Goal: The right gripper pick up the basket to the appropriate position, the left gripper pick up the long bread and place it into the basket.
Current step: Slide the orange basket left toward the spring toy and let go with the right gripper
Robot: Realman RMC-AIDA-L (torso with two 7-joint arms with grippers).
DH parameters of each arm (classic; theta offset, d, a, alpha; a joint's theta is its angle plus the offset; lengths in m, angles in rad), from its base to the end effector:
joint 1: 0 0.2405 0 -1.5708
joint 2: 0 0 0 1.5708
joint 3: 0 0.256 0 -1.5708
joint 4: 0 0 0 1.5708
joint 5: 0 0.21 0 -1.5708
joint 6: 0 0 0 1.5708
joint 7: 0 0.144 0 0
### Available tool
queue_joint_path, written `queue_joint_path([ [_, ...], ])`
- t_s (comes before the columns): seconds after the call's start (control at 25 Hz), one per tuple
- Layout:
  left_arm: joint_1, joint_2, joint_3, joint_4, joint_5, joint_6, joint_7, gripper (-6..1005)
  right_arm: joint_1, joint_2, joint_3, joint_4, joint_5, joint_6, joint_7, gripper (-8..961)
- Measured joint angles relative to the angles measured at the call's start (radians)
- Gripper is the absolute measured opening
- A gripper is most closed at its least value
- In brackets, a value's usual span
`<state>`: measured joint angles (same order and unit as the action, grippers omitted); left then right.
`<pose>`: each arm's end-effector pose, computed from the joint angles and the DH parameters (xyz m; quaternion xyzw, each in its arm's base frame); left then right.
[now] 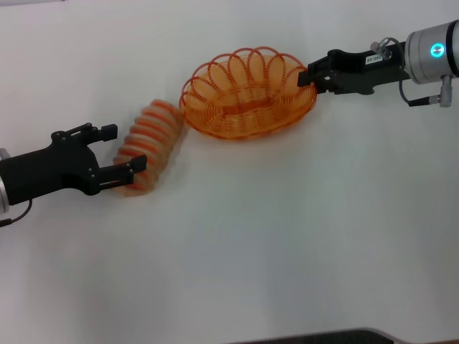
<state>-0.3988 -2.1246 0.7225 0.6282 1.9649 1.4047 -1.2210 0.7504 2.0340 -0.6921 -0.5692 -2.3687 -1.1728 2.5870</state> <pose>-0.3038 0.3017 -0.0247 -0.9291 -0.2308 -0.2107 0.1977 0.2679 0.4025 -0.0062 -0.7088 0.6732 0.1304 0.1654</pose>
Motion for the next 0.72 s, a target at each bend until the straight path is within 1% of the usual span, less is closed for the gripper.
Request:
queue_joint_path([
  [0.24,0.000,0.001,0.000,0.001,0.000,0.000,0.000,841,-0.025,0.000,0.000,0.000,0.051,-0.020,-0.001,357],
  [0.36,-0.001,0.000,0.000,0.001,0.000,0.000,0.000,841,-0.041,-0.001,0.001,0.000,0.071,-0.031,-0.002,556],
  [0.56,-0.003,0.000,0.000,0.001,0.000,0.001,0.000,840,-0.068,-0.002,0.004,-0.004,0.094,-0.040,-0.002,578],
  [0.72,-0.003,0.000,0.000,0.001,0.000,0.001,0.000,840,-0.097,-0.007,0.008,-0.036,0.111,-0.046,-0.014,626],
])
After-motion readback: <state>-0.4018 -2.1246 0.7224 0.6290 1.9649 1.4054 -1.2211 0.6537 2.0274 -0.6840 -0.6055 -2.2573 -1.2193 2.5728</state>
